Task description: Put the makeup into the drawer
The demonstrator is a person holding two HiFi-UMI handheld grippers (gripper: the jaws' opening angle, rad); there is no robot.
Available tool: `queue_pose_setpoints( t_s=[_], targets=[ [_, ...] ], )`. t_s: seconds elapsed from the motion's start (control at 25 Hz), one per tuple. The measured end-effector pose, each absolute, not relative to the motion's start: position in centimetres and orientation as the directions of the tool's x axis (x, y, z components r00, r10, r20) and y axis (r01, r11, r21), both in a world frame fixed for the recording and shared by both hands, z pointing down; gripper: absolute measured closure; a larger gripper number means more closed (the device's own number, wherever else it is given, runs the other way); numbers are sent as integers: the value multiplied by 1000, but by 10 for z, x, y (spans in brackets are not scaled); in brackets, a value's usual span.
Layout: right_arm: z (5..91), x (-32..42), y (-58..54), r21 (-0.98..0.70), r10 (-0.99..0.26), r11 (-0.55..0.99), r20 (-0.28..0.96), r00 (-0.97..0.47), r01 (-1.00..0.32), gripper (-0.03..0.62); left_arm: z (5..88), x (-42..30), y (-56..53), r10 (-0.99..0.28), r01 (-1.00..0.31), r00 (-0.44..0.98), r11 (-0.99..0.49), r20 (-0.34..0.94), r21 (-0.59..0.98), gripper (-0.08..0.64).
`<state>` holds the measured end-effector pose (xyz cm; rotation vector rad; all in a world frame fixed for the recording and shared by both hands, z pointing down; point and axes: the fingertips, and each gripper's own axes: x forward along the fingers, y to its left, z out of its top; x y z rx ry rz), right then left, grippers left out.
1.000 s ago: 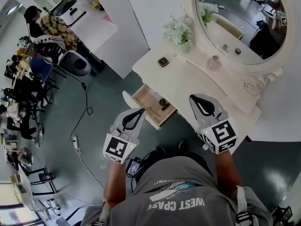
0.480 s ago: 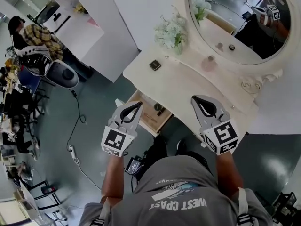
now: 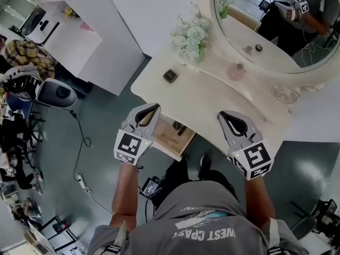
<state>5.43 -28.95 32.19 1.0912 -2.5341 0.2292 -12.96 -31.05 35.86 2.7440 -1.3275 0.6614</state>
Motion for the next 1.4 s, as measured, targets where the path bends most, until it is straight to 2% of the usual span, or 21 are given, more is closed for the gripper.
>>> queue_pose_setpoints(
  t_s=[0.84,1.12,1.4],
  targets=[
    [442,48,-351,-80,-653,593,535,-536,-801,591,550,-155,-456,-593,-705,544,-706,594,-60,539],
    [476,52,-358,-108,-636,570,571,-520,-815,591,613,-162,-501,-573,-714,512,-698,640,-53,495],
    [501,55,-357,-122,-615,554,606,-504,-824,591,664,-167,-526,-539,-725,461,-687,706,-50,393]
  ],
)
